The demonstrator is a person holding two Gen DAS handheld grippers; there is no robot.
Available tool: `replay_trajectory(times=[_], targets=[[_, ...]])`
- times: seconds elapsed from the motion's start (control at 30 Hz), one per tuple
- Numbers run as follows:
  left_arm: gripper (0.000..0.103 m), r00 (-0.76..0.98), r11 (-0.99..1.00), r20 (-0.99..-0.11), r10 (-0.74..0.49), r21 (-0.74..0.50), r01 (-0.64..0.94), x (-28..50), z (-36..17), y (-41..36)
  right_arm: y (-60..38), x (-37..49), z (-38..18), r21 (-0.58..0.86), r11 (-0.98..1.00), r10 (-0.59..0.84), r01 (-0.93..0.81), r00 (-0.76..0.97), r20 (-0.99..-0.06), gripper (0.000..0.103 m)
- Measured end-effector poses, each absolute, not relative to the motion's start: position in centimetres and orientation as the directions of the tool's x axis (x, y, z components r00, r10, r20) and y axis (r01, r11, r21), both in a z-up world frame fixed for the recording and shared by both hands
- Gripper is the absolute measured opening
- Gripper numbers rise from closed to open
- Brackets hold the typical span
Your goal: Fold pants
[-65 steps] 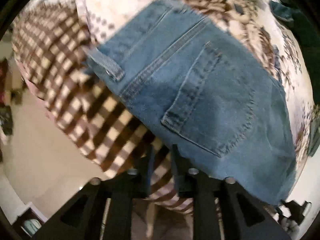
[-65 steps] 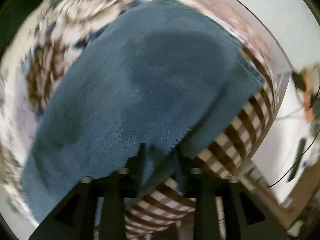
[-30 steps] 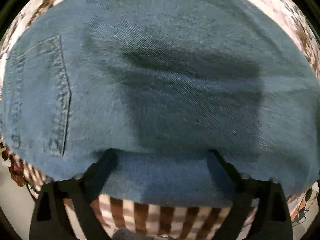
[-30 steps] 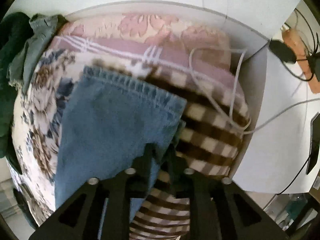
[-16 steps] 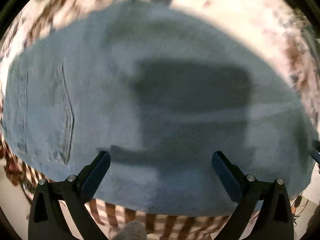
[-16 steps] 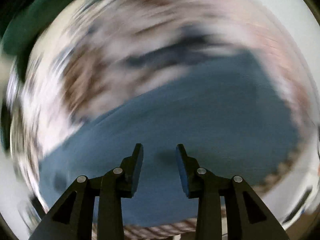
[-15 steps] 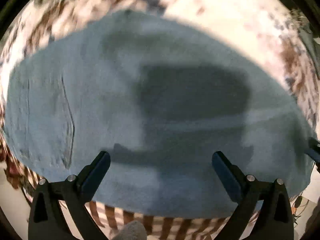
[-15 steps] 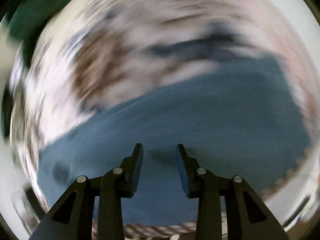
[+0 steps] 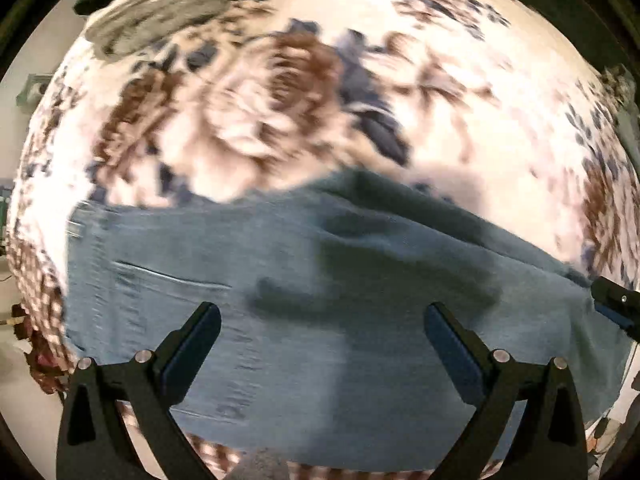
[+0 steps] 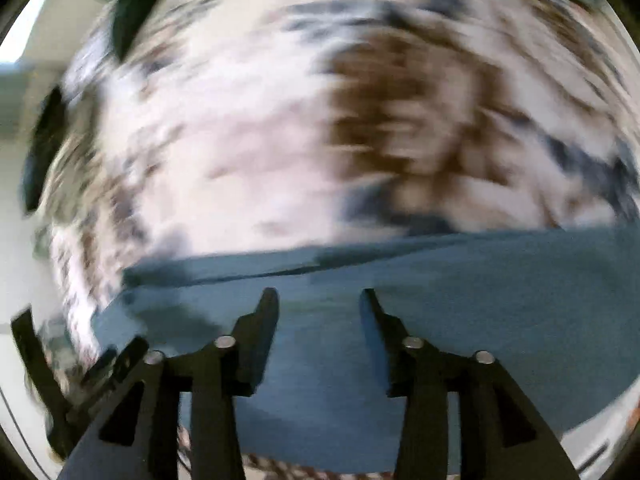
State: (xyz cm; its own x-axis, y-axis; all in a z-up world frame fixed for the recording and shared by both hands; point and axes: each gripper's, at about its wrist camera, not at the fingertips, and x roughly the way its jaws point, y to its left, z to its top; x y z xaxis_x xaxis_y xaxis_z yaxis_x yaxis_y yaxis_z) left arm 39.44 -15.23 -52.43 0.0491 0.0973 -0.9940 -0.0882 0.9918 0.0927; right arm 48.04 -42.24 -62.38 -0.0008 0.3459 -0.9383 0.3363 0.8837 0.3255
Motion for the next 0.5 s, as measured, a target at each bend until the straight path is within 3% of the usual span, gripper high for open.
replay_trajectory(times=[0.27,0.33,0.37,0.5], targets=[[0.103,-0.029,0.988,-0.989,0.144,0.145,-0.047,43.3,-57.4,-11.6,-29.9,51.7,-64.7,0.121,0.964,0.085,-0.237,-0.158,-0.984,0.050],[0.103,-0.028,0.991,-0.991,0.132,0.133,-0.031,44.0,-58.4,-11.8,-28.2,51.3,-65.1,0.062,0.936,0.016,-0.346,-0.135,-0.991,0.024],[0.103,-0.030,0.991,-0.991,0.129,0.129,-0.026,44.2,-59.0,-11.8,-28.0,51.2,-65.0,0.036,0.932,-0.006,-0.360,-0.114,-0.993,0.004],[0.103,-0.008,0.994,-0.994,0.110,0.110,-0.020,46.2,-61.3,-10.8,-29.6,51.1,-63.2,-0.027,0.955,-0.039,-0.296,-0.033,-0.999,0.002]])
